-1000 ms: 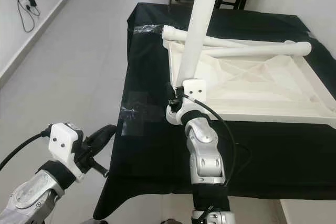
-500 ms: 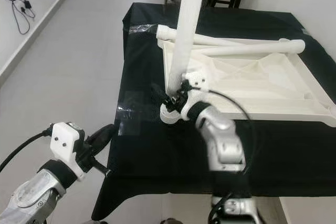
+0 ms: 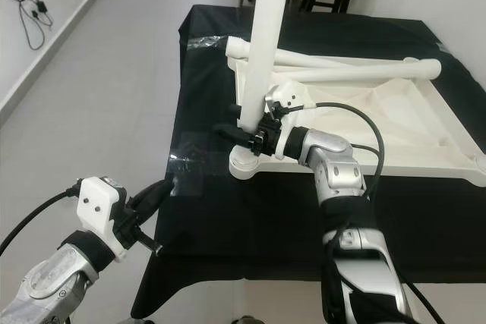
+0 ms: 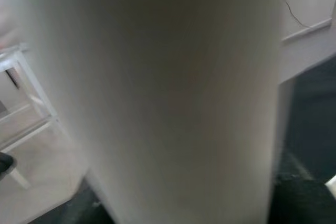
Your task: Building children table
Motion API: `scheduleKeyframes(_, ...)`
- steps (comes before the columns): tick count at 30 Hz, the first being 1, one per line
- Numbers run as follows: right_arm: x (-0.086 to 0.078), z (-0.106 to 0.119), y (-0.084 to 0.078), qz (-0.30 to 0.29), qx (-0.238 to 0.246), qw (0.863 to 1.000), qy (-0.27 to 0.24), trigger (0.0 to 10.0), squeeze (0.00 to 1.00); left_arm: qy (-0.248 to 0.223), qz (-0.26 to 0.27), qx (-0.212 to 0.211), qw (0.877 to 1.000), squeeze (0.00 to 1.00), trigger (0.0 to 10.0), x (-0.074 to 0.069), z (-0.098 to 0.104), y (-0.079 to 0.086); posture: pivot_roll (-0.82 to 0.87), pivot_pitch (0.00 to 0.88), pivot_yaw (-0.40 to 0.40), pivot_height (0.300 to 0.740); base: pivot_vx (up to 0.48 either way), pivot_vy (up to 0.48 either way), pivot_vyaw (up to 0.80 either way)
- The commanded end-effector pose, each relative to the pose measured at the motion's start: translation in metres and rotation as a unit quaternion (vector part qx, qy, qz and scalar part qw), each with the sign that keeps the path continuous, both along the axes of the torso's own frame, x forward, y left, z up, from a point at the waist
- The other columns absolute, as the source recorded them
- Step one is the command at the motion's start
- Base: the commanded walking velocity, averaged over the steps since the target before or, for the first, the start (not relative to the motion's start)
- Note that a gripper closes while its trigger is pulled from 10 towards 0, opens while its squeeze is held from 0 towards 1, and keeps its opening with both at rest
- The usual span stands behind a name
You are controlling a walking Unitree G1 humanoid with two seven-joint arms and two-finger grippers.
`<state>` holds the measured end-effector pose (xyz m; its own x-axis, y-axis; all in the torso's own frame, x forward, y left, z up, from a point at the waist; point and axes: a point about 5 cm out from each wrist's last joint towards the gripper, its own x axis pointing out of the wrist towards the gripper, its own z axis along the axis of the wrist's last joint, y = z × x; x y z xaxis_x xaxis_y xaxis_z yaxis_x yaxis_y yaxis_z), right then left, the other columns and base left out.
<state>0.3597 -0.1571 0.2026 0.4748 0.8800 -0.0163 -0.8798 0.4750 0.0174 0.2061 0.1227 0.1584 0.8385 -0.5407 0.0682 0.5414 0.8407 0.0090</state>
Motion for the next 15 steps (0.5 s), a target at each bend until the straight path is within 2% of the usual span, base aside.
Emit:
scheduleKeyframes(1, 0.000, -0.009, 0.009, 0.039, 0.005, 0.999, 0.026, 0.0, 0.00, 0.004, -0.001, -0.001, 1.000, 0.00, 10.0, -0.001, -0.003, -0.001, 0.09, 0.112, -0.096, 0.740, 0.000, 0.000, 0.00)
scheduleKeyframes(7, 0.000, -0.011, 0.005, 0.034, 0.006, 0.999, 0.021, 0.0, 0.00, 0.004, -0.001, -0.001, 1.000, 0.00, 10.0, -0.001, -0.003, -0.002, 0.09, 0.116, -0.095, 0.740, 0.000, 0.000, 0.00)
scheduleKeyframes(9, 0.000, -0.014, -0.002, -0.015, -0.003, 1.000, 0.012, 0.0, 0.00, 0.004, -0.001, -0.001, 1.000, 0.00, 10.0, -0.002, -0.002, -0.002, 0.09, 0.120, -0.096, 0.740, 0.000, 0.000, 0.00)
scheduleKeyframes(10, 0.000, -0.014, -0.002, -0.015, -0.003, 1.000, 0.012, 0.0, 0.00, 0.004, -0.001, -0.001, 1.000, 0.00, 10.0, -0.002, -0.002, -0.002, 0.09, 0.120, -0.096, 0.740, 0.000, 0.000, 0.00)
scheduleKeyframes(12, 0.000, -0.022, -0.006, -0.099, -0.023, 0.995, 0.010, 0.0, 0.00, 0.003, -0.001, -0.001, 1.000, 0.00, 10.0, -0.002, -0.002, -0.002, 0.08, 0.122, -0.098, 0.740, 0.000, 0.000, 0.00)
scheduleKeyframes(15, 0.000, -0.025, -0.007, -0.124, -0.030, 0.992, 0.009, 0.0, 0.00, 0.003, -0.001, -0.002, 1.000, 0.00, 10.0, -0.002, -0.002, -0.002, 0.08, 0.122, -0.098, 0.740, 0.000, 0.000, 0.00)
